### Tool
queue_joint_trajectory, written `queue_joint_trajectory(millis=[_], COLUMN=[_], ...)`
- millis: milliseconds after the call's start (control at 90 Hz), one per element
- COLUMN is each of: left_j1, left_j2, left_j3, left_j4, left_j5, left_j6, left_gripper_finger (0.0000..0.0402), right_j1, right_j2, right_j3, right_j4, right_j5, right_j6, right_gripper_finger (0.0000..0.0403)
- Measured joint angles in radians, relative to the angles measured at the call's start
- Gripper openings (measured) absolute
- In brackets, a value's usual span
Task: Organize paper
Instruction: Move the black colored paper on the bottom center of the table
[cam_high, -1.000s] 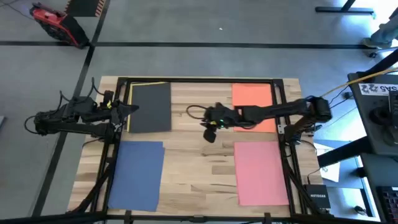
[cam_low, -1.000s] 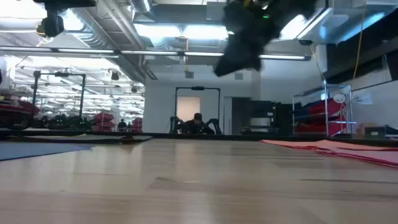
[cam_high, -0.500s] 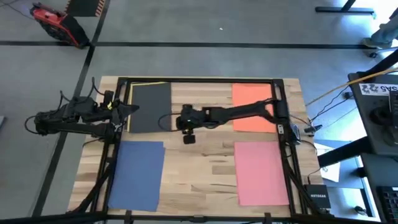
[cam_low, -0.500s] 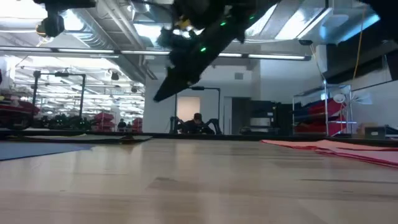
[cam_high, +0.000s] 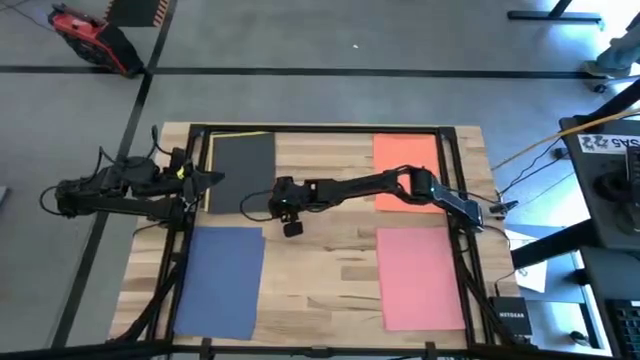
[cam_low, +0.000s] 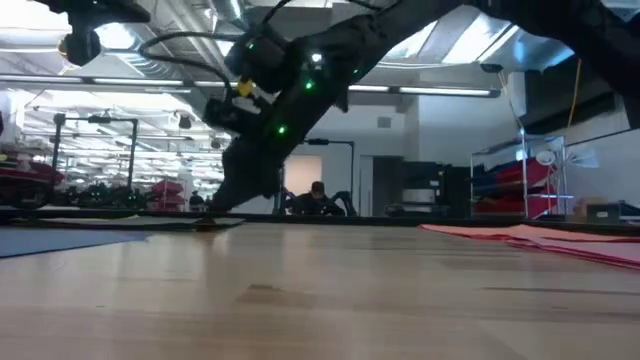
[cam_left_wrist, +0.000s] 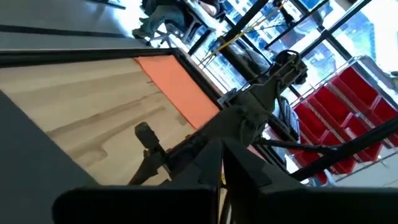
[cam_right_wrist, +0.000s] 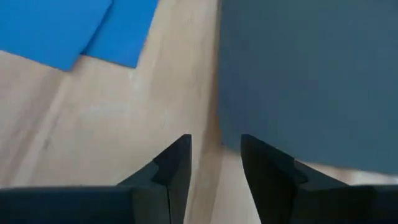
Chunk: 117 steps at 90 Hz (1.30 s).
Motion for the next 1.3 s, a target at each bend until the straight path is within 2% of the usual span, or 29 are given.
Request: queue_joint_trajectory(millis=[244, 511, 611, 733, 822, 1067, 1300], left_j1=[0.0, 0.0, 0.0, 0.0, 0.0, 0.0, 0.0], left_j2=[0.0, 0.0, 0.0, 0.0, 0.0, 0.0, -0.009], left_j3=[0.0, 0.0, 0.0, 0.0, 0.0, 0.0, 0.0], left_j4=[-0.003, -0.023, -0.022, -0.022, -0.021, 0.006, 0.089], left_j5=[0.0, 0.0, 0.0, 0.0, 0.0, 0.0, 0.0], left_j6=[0.007, -0.003, -0.001, -0.001, -0.001, -0.041, -0.041], left_gripper_finger=[0.0, 0.0, 0.0, 0.0, 0.0, 0.0, 0.0], right_j1=[-0.013, -0.016, -0.021, -0.029, -0.029, -0.013, 0.021], right_j2=[0.03, 0.034, 0.034, 0.034, 0.034, -0.003, -0.083], right_j3=[0.001, 0.001, 0.001, 0.001, 0.001, 0.001, 0.0], right_j4=[0.027, 0.095, 0.096, 0.087, 0.084, -0.102, -0.279], right_j5=[0.016, 0.018, 0.007, -0.019, -0.028, -0.152, -0.237], right_j6=[-0.003, -0.002, -0.002, 0.0, 0.005, 0.153, 0.203], right_gripper_finger=[0.0127, 0.0092, 0.0068, 0.0014, 0.0007, 0.0, 0.0])
